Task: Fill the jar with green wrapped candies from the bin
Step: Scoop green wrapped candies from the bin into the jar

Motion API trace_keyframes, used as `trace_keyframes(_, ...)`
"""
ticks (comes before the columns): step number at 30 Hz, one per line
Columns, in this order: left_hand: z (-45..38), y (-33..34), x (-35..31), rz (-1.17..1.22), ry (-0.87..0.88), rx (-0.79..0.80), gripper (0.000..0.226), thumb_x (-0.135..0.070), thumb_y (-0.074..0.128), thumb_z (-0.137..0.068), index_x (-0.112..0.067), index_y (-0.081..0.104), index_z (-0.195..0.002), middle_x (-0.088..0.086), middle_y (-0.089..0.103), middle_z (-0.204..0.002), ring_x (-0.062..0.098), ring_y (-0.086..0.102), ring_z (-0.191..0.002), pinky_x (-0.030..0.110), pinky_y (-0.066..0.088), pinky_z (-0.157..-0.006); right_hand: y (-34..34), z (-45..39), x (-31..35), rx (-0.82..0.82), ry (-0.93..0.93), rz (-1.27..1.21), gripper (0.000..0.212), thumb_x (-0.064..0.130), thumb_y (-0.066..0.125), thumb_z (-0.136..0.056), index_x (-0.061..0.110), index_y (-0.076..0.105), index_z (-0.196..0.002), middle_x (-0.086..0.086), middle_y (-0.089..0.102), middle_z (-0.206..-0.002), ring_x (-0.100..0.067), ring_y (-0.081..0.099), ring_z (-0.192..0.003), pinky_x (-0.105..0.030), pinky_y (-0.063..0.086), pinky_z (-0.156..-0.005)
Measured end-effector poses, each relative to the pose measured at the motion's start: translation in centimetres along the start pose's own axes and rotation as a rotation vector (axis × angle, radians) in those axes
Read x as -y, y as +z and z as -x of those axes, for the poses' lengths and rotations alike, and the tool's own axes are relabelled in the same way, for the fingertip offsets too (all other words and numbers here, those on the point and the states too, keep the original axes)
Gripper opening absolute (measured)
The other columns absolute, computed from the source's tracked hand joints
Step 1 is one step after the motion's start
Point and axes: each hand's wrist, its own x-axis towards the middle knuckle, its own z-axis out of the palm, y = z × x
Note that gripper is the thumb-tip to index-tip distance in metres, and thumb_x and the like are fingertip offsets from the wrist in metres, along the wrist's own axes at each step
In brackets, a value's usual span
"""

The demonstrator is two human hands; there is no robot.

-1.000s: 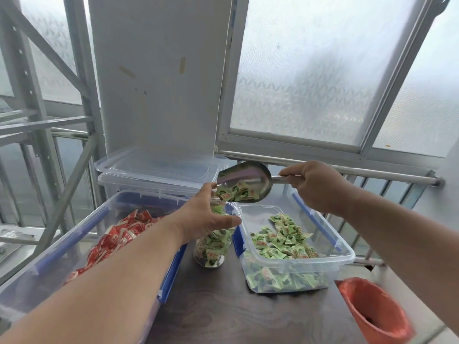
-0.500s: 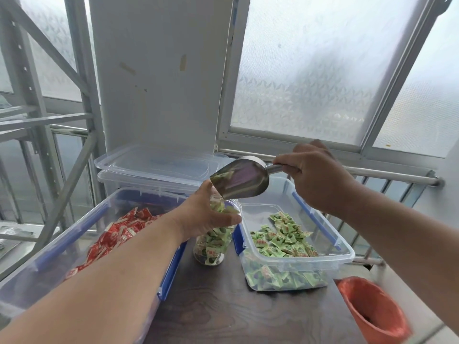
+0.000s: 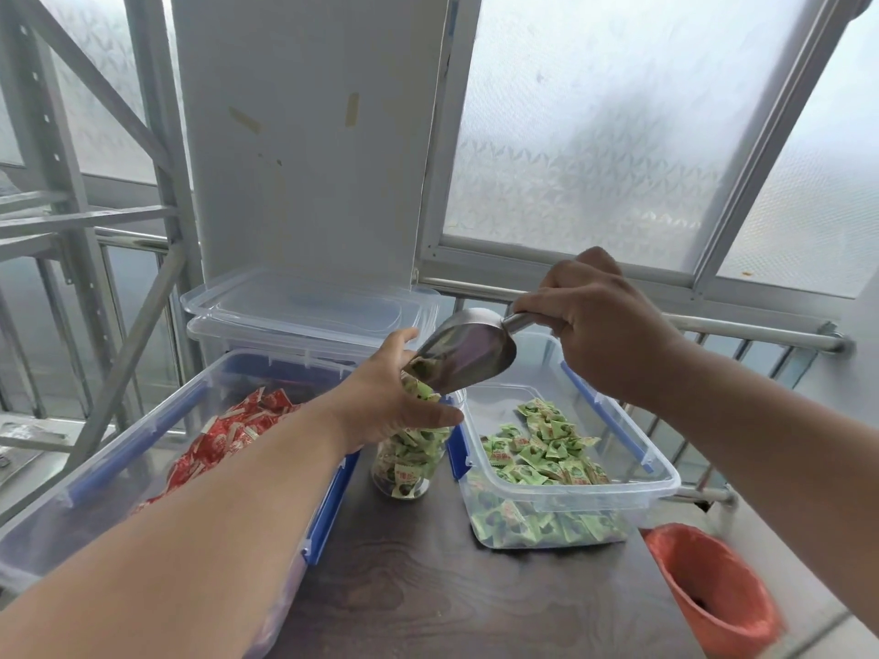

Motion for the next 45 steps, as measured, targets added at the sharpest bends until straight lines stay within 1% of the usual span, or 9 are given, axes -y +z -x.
trace_keyframes(5, -0.2, -0.1, 0.4, 0.033, 0.012, 0.004, 0.14, -0.037, 0.11, -0.067, -0.043, 0.019, -0.172, -0.001, 0.06, -0.159, 0.021, 0.067, -0.134, 0.05, 0.056, -0.115, -0.1, -0.7, 0.5, 0.08, 0.022, 0.026, 0.031, 0.007, 0.064, -0.1, 0.032, 0.08, -0.108, 0.01, 0.059, -0.09, -0.02, 0.043, -0.099, -0.037, 0.046, -0.085)
trace_keyframes(9, -0.5, 0.0, 0.5, -0.044, 0.019, -0.058, 0.106, -0.046, 0.106, -0.07, -0.036, 0.043, -0.156, -0.006, 0.066, -0.14, 0.018, 0.068, -0.127, 0.045, 0.061, -0.108, -0.2, -0.1, -0.2, 0.064, 0.258, -0.033, 0.027, 0.015, 0.057, -0.104, 0.03, 0.079, -0.109, 0.003, 0.067, -0.094, -0.022, 0.054, -0.096, -0.042, 0.051, -0.087)
trace_keyframes(14, -0.2, -0.2, 0.6, -0.122, 0.046, -0.031, 0.101, -0.053, 0.099, -0.077, -0.031, 0.048, -0.161, -0.001, 0.059, -0.151, 0.023, 0.059, -0.134, 0.036, 0.054, -0.104, 1.4, 2.5, -2.1, 0.174, 0.649, -0.277, 0.024, 0.026, 0.056, -0.104, 0.027, 0.08, -0.109, 0.008, 0.066, -0.075, -0.012, 0.056, -0.056, -0.023, 0.043, -0.053)
trace_keyframes(18, -0.1, -0.1, 0.5, -0.139, 0.046, -0.02, 0.094, -0.052, 0.097, -0.08, -0.028, 0.052, -0.159, -0.003, 0.061, -0.151, 0.022, 0.057, -0.137, 0.039, 0.054, -0.108, 2.9, 4.7, -3.5, 0.24, 0.805, -0.343, 0.025, 0.026, 0.056, -0.104, 0.025, 0.08, -0.108, 0.0, 0.067, -0.071, -0.017, 0.053, -0.055, -0.026, 0.041, -0.055)
trace_keyframes(25, -0.2, 0.0, 0.6, -0.114, 0.042, -0.014, 0.091, -0.048, 0.097, -0.079, -0.026, 0.055, -0.157, -0.003, 0.063, -0.149, 0.021, 0.06, -0.136, 0.035, 0.057, -0.102, 4.9, 6.8, -5.1, 0.415, 0.793, 0.011, 0.026, 0.012, 0.057, -0.094, 0.027, 0.078, -0.095, 0.001, 0.069, -0.085, -0.021, 0.063, -0.079, -0.03, 0.048, -0.067)
trace_keyframes(29, -0.2, 0.1, 0.5, -0.123, 0.041, 0.0, 0.086, -0.045, 0.096, -0.082, -0.027, 0.055, -0.157, -0.004, 0.063, -0.147, 0.017, 0.058, -0.133, 0.024, 0.055, -0.087, 5.2, 6.6, -5.5, 0.462, 0.747, 0.132, 0.03, 0.005, 0.05, -0.087, 0.028, 0.06, -0.071, -0.004, 0.063, -0.088, -0.026, 0.058, -0.084, -0.034, 0.052, -0.07)
trace_keyframes(37, -0.4, 0.0, 0.6, -0.122, 0.039, 0.004, 0.094, -0.055, 0.095, -0.075, -0.029, 0.055, -0.156, -0.005, 0.064, -0.148, 0.02, 0.057, -0.14, 0.044, 0.056, -0.112, 5.7, 4.9, -6.4, 0.561, 0.646, 0.202, 0.035, 0.002, 0.049, -0.091, 0.025, 0.076, -0.097, 0.0, 0.067, -0.096, -0.025, 0.059, -0.093, -0.032, 0.052, -0.079)
trace_keyframes(41, -0.5, 0.0, 0.7, -0.127, 0.041, 0.003, 0.089, -0.052, 0.095, -0.077, -0.031, 0.056, -0.154, -0.005, 0.065, -0.147, 0.019, 0.055, -0.14, 0.039, 0.054, -0.107, 6.4, 4.4, -5.7, 0.672, 0.695, 0.011, 0.034, 0.007, 0.052, -0.098, 0.021, 0.082, -0.106, 0.002, 0.071, -0.091, -0.024, 0.066, -0.091, -0.031, 0.054, -0.078)
trace_keyframes(45, -0.8, -0.2, 1.0, -0.126, 0.033, -0.008, 0.091, -0.06, 0.098, -0.073, -0.035, 0.058, -0.151, -0.007, 0.067, -0.143, 0.022, 0.059, -0.14, 0.045, 0.056, -0.112, 9.5, 5.6, -4.7, 0.728, 0.714, -0.096, 0.032, 0.008, 0.05, -0.1, 0.014, 0.076, -0.118, -0.01, 0.073, -0.115, -0.031, 0.067, -0.107, -0.036, 0.056, -0.092)
